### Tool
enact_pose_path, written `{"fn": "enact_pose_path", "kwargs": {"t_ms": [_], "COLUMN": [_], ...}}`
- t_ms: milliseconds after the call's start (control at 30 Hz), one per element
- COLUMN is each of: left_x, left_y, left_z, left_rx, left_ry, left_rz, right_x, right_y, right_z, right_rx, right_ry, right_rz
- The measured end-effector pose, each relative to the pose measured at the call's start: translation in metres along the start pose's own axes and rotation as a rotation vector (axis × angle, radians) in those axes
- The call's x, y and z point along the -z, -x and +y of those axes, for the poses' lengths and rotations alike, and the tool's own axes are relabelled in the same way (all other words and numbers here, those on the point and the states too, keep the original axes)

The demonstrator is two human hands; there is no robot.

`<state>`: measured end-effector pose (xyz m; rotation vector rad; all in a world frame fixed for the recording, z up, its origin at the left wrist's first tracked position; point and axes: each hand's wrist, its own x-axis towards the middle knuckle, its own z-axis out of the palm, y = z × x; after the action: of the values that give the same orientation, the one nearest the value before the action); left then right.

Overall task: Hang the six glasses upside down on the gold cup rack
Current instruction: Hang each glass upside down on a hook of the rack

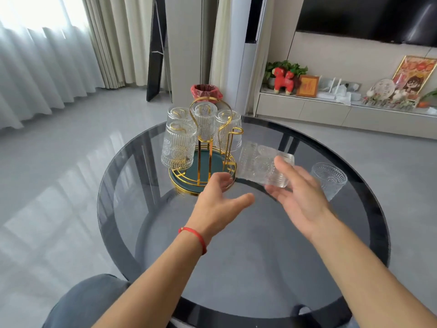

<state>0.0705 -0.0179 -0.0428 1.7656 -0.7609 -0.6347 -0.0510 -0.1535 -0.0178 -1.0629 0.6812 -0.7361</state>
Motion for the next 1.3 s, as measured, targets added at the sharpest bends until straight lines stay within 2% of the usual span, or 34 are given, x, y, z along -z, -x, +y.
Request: {"fn": "enact_pose_path", "kwargs": {"t_ms": [100, 167, 333, 500, 700, 933, 1067, 1167, 1300], "left_x": [0.004, 0.003, 0.000, 0.003, 0.004, 0.005, 0.004, 0.004, 0.002], "left_y": [-0.007, -0.010, -0.016, -0.022, -0.023, -0.025, -0.025, -0.025, -0.021], "left_z": [-0.009, -0.014, -0.021, -0.023, -0.024, -0.024, -0.024, -0.024, -0.017], "left_rx": [-0.144, -0.135, -0.099, -0.064, -0.047, -0.040, -0.033, -0.036, -0.050], "left_ry": [-0.739, -0.925, -0.951, -0.964, -0.993, -0.978, -0.999, -0.996, -0.970], "left_rz": [0.055, 0.022, -0.041, -0.068, -0.094, -0.111, -0.116, -0.105, -0.044], "right_x": [-0.013, -0.024, -0.057, -0.077, -0.092, -0.090, -0.087, -0.086, -0.073], "right_y": [-0.015, -0.025, -0.045, -0.056, -0.066, -0.075, -0.077, -0.074, -0.059], "right_z": [-0.021, -0.032, -0.044, -0.039, -0.021, 0.003, 0.007, 0.008, 0.009], "right_rx": [0.148, 0.246, 0.475, 0.602, 0.626, 0.593, 0.621, 0.605, 0.601], "right_ry": [0.115, 0.198, 0.546, 0.782, 0.957, 0.995, 1.099, 1.180, 1.169], "right_rz": [0.142, 0.156, 0.229, 0.194, 0.131, 0.099, 0.045, -0.007, -0.045]}}
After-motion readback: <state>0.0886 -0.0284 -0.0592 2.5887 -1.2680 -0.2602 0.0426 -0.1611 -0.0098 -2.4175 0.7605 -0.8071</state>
